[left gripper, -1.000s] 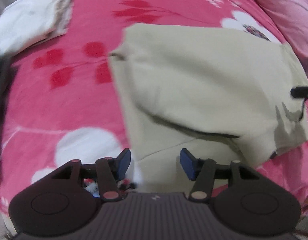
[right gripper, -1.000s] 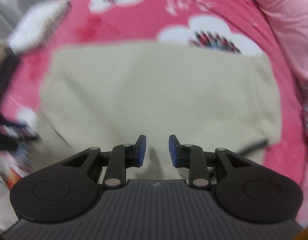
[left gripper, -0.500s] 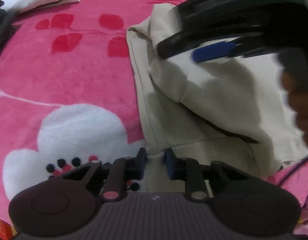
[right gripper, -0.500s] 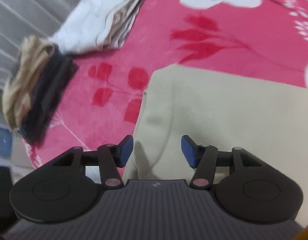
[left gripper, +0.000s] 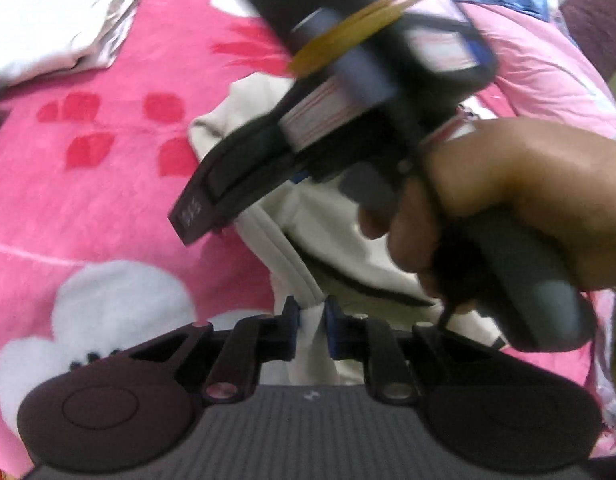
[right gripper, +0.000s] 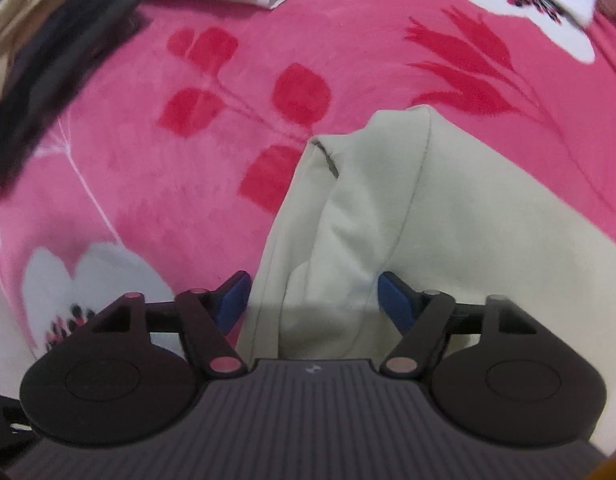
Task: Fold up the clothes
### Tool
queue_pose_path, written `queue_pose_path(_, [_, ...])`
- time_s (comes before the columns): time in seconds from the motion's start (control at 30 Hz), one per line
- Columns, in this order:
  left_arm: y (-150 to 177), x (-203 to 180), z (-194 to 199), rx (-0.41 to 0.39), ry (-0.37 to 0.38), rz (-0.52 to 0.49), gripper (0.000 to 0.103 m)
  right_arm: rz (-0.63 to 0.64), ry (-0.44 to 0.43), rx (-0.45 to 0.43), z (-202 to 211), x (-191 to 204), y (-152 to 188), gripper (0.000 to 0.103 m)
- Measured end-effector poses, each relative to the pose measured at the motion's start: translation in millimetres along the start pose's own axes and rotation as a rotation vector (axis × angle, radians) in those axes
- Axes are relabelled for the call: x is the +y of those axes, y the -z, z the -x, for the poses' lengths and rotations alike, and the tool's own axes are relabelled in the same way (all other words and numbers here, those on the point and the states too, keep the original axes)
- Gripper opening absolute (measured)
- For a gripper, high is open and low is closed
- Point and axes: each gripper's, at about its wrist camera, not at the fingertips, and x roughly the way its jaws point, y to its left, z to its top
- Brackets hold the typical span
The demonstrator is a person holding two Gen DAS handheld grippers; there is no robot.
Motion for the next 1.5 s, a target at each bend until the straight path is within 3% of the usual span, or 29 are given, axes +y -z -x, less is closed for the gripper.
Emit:
queue_pose_path(0.07, [-3, -7, -2, -0.001, 0.002, -0.008, 0.014, 0.021, 0.029, -0.002, 3, -2, 2, 0.038])
queue_pose_path(0.13, [-7, -13, -3, 0.0, 0.009, 0.0, 0.013, 0.016, 0.029, -0.014, 9, -8, 5, 0.023])
queue_pose_path(0.23, [-12, -27, 0, -0.012, 0.025, -0.001, 0.013, -0.031, 0.0, -0.052, 23, -23, 13, 0.015])
queue_pose_path(0.5, [-25, -89, 26, -0.064, 0.076, -0.082, 0.014, -0.257, -0.142, -0.241, 95, -88, 53, 0.013])
queue_pose_path(0.67, [-35, -150, 29, -0.082, 0.115, -0.153, 0.014, -0.35, -0.166, -0.338, 140, -137, 88, 0.013])
queue_pose_path(0.9, [-46, -240, -1, -0.076, 0.154, -0.239, 0.014, -0.5, -0.169, -0.421, 175, -223, 150, 0.013])
queue_pose_path(1.07, [-44, -302, -40, -0.051, 0.147, -0.283, 0.014, -0.619, -0.206, -0.434, 163, -283, 193, 0.012])
queue_pose_path(1.23, [-43, -350, -67, -0.024, 0.146, -0.291, 0.014, -0.746, -0.21, -0.446, 117, -294, 260, 0.012])
queue_pose_path(1.37, [-48, -366, -89, 0.003, 0.145, -0.294, 0.014, -0.848, -0.212, -0.455, 81, -302, 313, 0.012])
queue_pose_path(1.5, [-48, -364, -118, 0.119, 0.135, -0.265, 0.017, -0.881, -0.231, -0.411, 50, -320, 335, 0.012])
